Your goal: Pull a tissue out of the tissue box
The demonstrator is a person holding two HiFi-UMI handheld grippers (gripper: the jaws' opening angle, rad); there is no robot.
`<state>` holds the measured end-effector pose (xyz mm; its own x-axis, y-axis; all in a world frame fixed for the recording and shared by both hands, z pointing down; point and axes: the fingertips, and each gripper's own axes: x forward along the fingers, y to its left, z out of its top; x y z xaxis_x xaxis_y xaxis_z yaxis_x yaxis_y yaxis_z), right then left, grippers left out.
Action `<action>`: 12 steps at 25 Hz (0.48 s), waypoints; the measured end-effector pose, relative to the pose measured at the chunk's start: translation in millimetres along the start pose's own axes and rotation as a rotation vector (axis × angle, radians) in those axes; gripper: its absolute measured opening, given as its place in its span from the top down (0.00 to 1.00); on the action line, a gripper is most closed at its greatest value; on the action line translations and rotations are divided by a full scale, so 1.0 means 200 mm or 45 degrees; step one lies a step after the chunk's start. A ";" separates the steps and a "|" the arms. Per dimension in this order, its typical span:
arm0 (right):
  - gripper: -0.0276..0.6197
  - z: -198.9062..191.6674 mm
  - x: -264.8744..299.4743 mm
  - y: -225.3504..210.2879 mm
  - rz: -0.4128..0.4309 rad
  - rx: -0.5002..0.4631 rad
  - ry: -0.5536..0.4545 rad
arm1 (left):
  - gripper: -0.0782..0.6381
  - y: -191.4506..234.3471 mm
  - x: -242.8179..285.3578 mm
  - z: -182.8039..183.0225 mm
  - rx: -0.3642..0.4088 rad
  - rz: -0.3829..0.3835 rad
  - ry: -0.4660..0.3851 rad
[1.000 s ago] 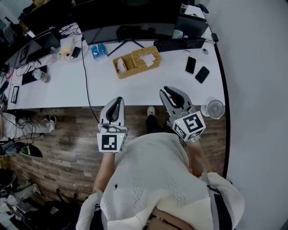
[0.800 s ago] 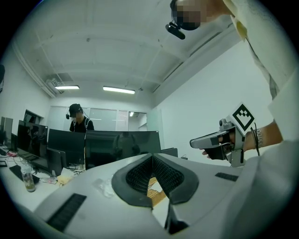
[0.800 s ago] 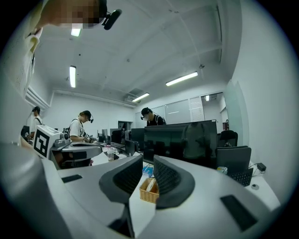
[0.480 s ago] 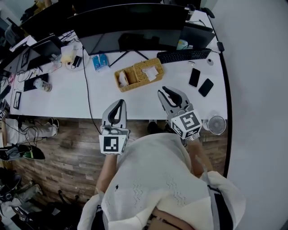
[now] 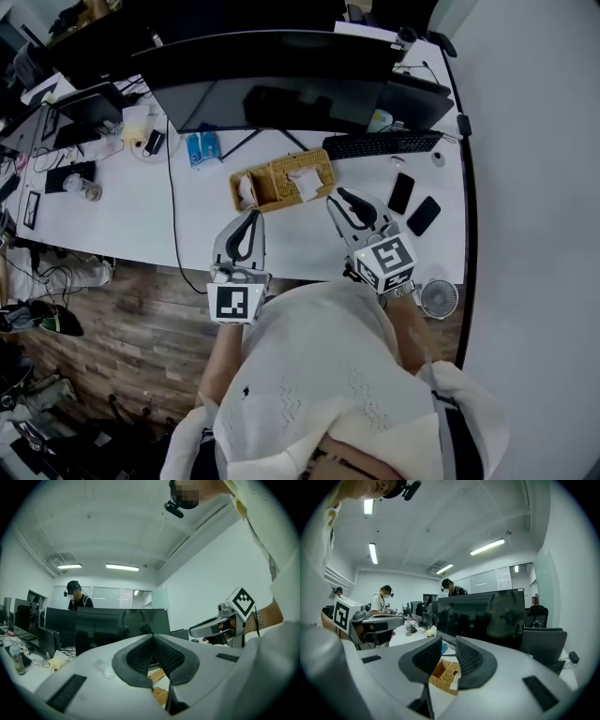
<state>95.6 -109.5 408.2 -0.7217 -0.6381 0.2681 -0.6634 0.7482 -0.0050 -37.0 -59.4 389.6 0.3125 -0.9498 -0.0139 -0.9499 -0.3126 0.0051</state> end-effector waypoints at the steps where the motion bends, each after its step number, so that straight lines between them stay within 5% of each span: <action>1: 0.82 0.00 0.01 -0.03 0.005 -0.004 0.007 | 0.87 -0.01 0.03 0.00 0.002 -0.003 0.000; 12: 0.81 -0.11 0.15 -0.26 0.055 0.033 0.099 | 0.87 0.01 0.28 -0.04 -0.019 0.041 0.032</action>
<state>112.3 -164.1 437.7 -0.7330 -0.5887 0.3408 -0.6377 0.7691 -0.0431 -21.6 -113.5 397.3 0.2819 -0.9594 0.0115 -0.9593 -0.2817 0.0204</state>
